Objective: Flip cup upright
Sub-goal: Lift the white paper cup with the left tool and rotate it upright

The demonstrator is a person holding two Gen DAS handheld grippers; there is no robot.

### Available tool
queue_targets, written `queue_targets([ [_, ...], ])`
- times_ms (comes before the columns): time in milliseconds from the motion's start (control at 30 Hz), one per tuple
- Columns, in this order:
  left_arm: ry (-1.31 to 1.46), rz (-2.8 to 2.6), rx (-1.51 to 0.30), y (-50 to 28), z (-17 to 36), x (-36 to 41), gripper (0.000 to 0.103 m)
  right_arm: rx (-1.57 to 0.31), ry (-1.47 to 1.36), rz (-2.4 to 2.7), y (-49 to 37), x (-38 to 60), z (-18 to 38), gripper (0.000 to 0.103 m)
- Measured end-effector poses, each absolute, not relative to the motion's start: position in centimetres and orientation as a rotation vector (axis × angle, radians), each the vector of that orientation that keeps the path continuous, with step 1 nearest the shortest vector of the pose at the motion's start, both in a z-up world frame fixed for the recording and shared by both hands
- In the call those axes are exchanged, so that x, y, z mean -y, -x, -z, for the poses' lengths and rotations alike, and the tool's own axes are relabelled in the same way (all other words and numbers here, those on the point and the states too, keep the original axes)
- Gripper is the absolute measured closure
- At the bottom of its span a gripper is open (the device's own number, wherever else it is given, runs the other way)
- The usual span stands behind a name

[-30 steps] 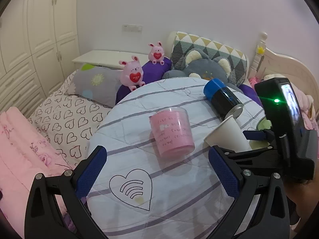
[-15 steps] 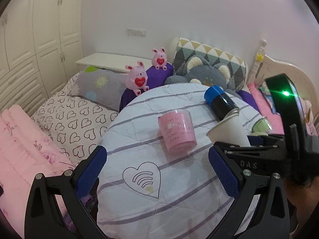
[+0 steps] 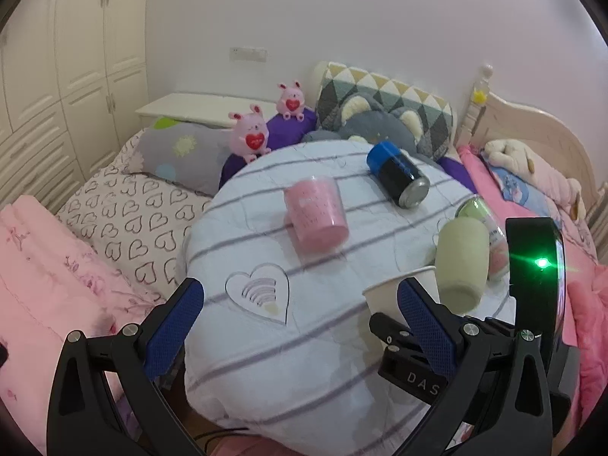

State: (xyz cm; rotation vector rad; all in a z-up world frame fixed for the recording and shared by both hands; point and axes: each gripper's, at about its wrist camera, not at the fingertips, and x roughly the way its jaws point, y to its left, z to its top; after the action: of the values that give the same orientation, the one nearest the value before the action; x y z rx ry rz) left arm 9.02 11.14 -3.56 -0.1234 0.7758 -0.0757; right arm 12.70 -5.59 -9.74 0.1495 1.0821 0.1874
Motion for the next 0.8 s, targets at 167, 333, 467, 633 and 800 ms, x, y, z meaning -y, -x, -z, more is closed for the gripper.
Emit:
queue_targets([
  [167, 0.127, 0.078, -0.791, -8.5, 3.6, -10.5, 0.0, -1.055, -0.207, -0.22, -12.1, 6.4, 10.2, 0.025],
  [333, 0.136, 0.053, -0.796, -7.9, 3.5, -9.7, 0.0, -0.993, -0.226, -0.261, -10.9, 7.5, 9.0, 0.018],
  [467, 0.151, 0.077, -0.839, -8.2, 3.6, -8.0, 0.0, -0.961, -0.216, -0.302, -9.2, 9.1, 8.1, 0.018],
  [633, 0.147, 0.111, -0.913, -9.3, 4.8, -4.7, 0.0, -0.938, -0.149, -0.3, -6.9, 11.3, 8.3, 0.018],
  [800, 0.131, 0.121, -0.962, -10.3, 5.9, -2.2, 0.0, -0.942, -0.145, -0.346, -6.1, 13.2, 9.1, 0.018],
])
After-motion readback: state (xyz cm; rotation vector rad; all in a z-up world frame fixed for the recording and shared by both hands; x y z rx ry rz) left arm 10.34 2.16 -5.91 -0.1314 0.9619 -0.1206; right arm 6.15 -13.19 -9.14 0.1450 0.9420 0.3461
